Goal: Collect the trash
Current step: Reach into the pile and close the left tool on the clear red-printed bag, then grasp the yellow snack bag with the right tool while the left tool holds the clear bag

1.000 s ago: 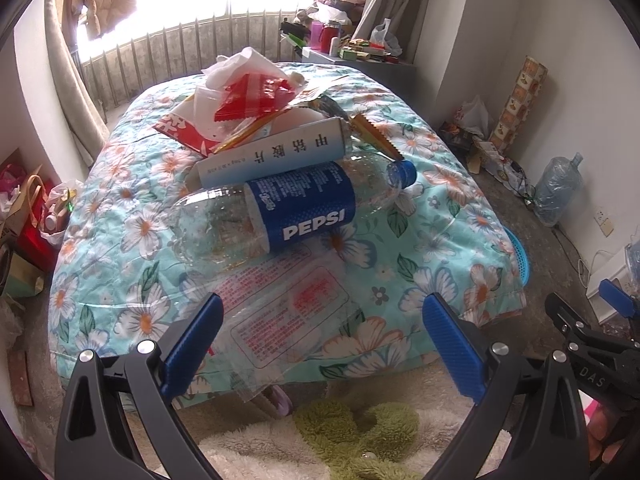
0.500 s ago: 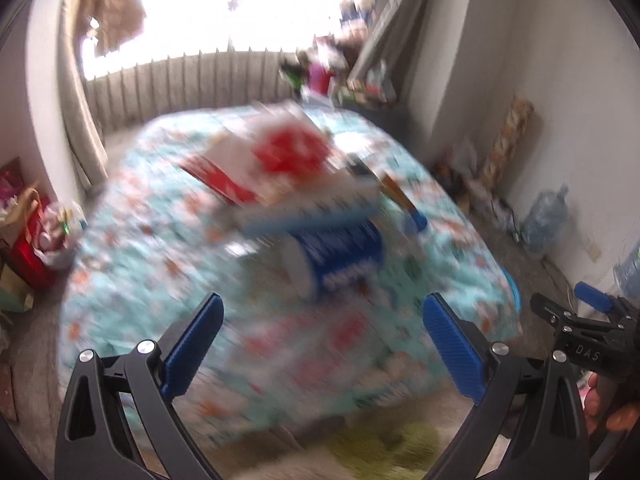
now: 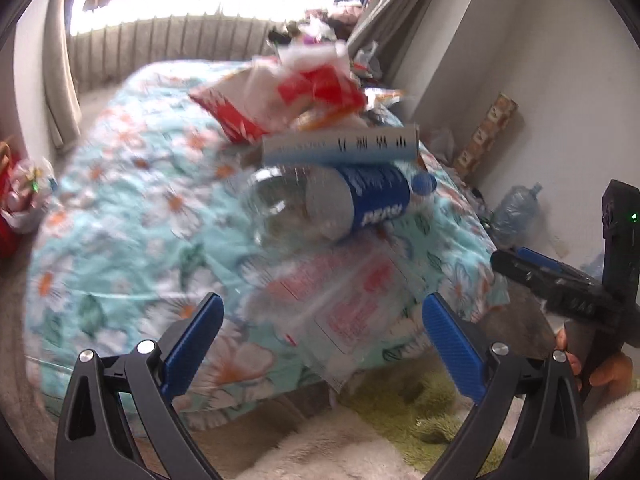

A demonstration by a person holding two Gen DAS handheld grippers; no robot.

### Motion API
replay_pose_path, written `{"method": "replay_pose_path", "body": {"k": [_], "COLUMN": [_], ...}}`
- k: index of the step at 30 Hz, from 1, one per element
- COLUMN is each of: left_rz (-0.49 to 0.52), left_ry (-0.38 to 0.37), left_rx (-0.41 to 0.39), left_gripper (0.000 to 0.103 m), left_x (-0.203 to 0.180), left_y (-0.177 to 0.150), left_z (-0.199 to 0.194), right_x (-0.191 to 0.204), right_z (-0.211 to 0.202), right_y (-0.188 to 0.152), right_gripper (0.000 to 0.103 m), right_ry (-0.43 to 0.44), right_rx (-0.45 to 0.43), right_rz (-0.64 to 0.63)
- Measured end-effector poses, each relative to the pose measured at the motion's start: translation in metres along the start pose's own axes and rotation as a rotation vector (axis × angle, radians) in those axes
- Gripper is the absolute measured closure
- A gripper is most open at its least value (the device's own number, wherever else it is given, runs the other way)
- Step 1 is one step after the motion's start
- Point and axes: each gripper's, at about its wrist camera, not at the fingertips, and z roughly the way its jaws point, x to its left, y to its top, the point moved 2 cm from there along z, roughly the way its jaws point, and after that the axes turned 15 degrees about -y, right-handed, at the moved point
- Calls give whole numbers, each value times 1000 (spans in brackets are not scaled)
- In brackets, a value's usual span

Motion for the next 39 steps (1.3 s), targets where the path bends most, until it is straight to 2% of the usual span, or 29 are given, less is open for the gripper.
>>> {"method": "replay_pose_path", "body": {"k": [3,6,10,12,19,21,24,26,28,30,34,35,39], "left_rz": [-38,-78,-180,-216,-278,-263,-209,-180,-160,-138,-134,-130,-118], "left_ry": [-54,-111,-129,-148,-166,-157,-99,-81,-66,-48,-76,-81,-123], "left_rx": [40,75,124,99,86,89,101,111,122,123,113,109,99], "left_gripper": [8,18,34,35,41,41,49,66,77,81,88,103,103], "left_x": [6,11,26,32,41,40,33,28,25,23,22,23,22], "left_y": [-3,-7,-13,-12,-15,-17,-18,-19,-21,-22,-20,-21,-19], "left_z": [10,20,37,35,25,23,27,30,33,35,35,33,25], "right_x": [-16,-25,-26,-25,-26,-27,-26,-25,-23,-23,-23,-23,-29], "right_z": [4,10,10,9,9,9,9,8,8,8,10,10,8], "right_y": [-3,-10,-12,-12,-13,-13,-13,-14,-13,-13,-11,-9,3], "right_gripper": [8,8,8,8,8,8,8,8,8,8,9,9,13], "right_ry": [45,67,101,105,112,115,113,110,107,103,91,88,111], "right_rx": [43,80,98,93,100,101,105,104,103,106,106,104,84], "right_rz": [69,114,135,128,132,135,132,128,126,124,119,117,131]}}
